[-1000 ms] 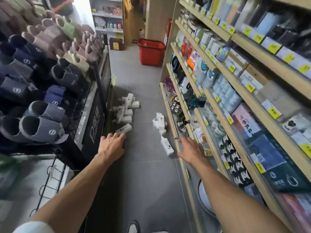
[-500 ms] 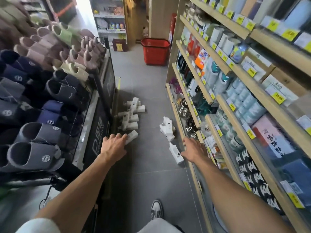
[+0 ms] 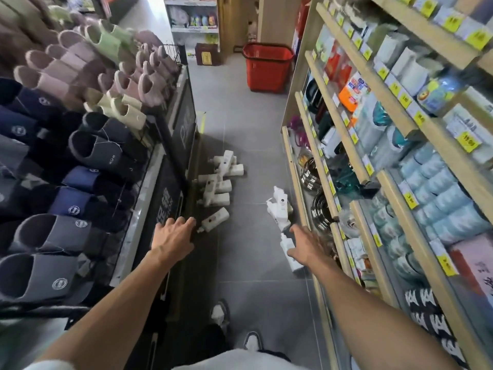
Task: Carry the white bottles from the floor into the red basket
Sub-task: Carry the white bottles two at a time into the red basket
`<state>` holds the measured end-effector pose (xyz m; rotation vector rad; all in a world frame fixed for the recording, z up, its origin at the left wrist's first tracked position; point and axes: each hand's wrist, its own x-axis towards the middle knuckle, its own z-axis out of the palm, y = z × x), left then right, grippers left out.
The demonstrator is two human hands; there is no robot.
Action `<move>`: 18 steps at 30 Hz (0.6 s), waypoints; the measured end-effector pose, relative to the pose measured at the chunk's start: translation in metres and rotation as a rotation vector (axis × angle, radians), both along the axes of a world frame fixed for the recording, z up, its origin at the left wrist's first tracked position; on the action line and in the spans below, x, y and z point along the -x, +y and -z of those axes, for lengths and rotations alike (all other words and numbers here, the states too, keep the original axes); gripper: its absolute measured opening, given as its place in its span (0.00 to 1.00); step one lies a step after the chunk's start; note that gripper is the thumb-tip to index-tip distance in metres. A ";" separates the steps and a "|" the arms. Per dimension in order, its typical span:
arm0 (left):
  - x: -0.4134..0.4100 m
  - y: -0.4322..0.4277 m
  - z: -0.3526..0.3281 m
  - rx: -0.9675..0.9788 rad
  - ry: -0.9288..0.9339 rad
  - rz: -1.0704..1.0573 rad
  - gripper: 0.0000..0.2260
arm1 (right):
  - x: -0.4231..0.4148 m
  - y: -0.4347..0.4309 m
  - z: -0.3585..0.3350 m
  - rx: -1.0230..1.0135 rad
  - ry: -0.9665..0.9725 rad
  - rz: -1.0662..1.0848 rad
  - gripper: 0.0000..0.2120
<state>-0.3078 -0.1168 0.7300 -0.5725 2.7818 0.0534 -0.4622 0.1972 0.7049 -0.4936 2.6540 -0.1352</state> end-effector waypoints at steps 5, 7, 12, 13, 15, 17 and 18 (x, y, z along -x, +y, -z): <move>0.052 -0.032 0.018 -0.018 -0.047 0.013 0.29 | 0.033 -0.028 0.016 -0.012 -0.017 0.027 0.28; 0.076 -0.048 0.022 -0.023 -0.053 0.024 0.29 | 0.042 -0.035 0.021 -0.044 -0.037 0.061 0.30; 0.137 -0.082 0.026 -0.029 -0.061 0.106 0.28 | 0.074 -0.056 0.023 -0.038 -0.047 0.137 0.29; 0.151 -0.088 0.026 -0.017 -0.061 0.125 0.28 | 0.082 -0.060 0.022 -0.014 -0.041 0.160 0.28; 0.174 -0.095 0.031 -0.013 -0.085 0.150 0.29 | 0.096 -0.064 0.023 0.017 -0.049 0.196 0.27; 0.189 -0.094 0.038 -0.028 -0.138 0.184 0.29 | 0.102 -0.063 0.024 -0.011 -0.075 0.224 0.26; 0.194 -0.094 0.044 -0.030 -0.153 0.203 0.30 | 0.103 -0.062 0.027 -0.021 -0.085 0.240 0.26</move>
